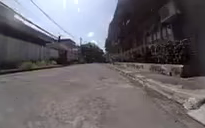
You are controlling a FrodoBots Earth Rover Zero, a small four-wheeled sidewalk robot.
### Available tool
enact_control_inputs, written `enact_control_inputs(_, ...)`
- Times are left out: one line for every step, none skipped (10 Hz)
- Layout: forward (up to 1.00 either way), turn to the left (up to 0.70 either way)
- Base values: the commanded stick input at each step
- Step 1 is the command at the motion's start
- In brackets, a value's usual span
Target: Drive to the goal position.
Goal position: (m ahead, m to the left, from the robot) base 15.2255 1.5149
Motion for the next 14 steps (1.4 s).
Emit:
enact_control_inputs(1.0, 0.0)
enact_control_inputs(1.0, 0.0)
enact_control_inputs(1.0, 0.0)
enact_control_inputs(1.0, 0.0)
enact_control_inputs(1.0, 0.0)
enact_control_inputs(1.0, 0.0)
enact_control_inputs(1.0, 0.0)
enact_control_inputs(1.0, 0.0)
enact_control_inputs(1.0, 0.0)
enact_control_inputs(1.0, 0.0)
enact_control_inputs(1.0, -0.4)
enact_control_inputs(1.0, -0.4)
enact_control_inputs(1.0, -0.4)
enact_control_inputs(1.0, -0.3)
